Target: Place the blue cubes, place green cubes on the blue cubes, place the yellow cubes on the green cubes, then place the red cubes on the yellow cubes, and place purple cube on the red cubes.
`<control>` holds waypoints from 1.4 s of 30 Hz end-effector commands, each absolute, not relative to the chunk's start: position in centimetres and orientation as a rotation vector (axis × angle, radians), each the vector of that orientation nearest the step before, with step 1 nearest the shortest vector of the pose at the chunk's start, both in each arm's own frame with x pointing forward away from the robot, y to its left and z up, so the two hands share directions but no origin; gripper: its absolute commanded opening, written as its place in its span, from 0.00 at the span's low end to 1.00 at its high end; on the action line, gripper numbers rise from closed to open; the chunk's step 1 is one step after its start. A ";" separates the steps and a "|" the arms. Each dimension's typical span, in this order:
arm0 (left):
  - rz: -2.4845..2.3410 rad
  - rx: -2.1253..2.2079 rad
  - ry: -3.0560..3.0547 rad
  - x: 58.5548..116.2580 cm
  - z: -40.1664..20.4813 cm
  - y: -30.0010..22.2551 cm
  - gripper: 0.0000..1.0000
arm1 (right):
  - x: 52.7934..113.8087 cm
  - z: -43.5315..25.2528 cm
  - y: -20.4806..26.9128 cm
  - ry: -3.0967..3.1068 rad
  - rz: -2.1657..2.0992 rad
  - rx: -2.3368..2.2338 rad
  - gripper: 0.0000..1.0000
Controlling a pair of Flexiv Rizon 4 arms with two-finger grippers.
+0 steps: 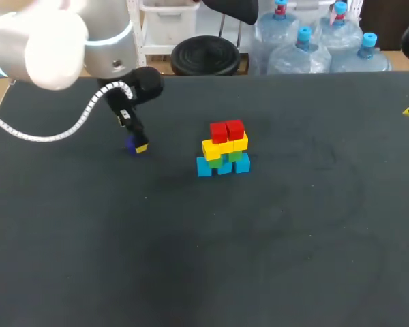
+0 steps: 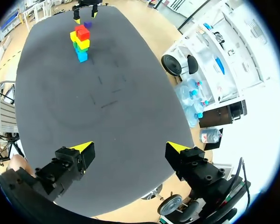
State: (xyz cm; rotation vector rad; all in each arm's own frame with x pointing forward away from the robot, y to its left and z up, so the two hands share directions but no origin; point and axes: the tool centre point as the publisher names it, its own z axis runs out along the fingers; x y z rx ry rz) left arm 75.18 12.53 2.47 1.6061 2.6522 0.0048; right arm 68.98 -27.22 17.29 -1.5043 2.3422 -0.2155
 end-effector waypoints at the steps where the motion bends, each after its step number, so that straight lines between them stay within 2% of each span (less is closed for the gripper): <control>1: 0.004 1.618 2.683 75.9 1.7 12.6 1.00 | 69.0 17.2 -27.2 2.341 -0.217 -1.503 1.00; 10: -0.006 1.577 2.720 75.6 0.6 14.0 1.00 | 69.0 17.2 -27.2 2.341 -0.217 -1.503 1.00; 35: 0.001 1.578 2.738 75.5 -0.6 13.4 1.00 | 69.0 17.2 -27.2 2.341 -0.217 -1.503 1.00; 36: 0.004 1.571 2.740 75.5 -0.6 13.4 0.81 | 69.0 17.2 -27.2 2.341 -0.217 -1.503 1.00; 38: 0.010 1.564 2.740 75.4 -0.7 13.4 0.49 | 69.0 17.2 -27.2 2.341 -0.217 -1.503 1.00; 39: 0.012 1.562 2.741 75.4 -0.7 13.4 0.43 | 69.0 17.2 -27.2 2.341 -0.217 -1.503 1.00; 41: 0.017 1.555 2.745 75.4 -0.8 13.4 0.04 | 69.0 17.2 -27.2 2.341 -0.217 -1.503 1.00; 42: 0.017 1.553 2.747 75.4 -0.9 13.4 0.00 | 69.0 17.2 -27.2 2.341 -0.217 -1.503 1.00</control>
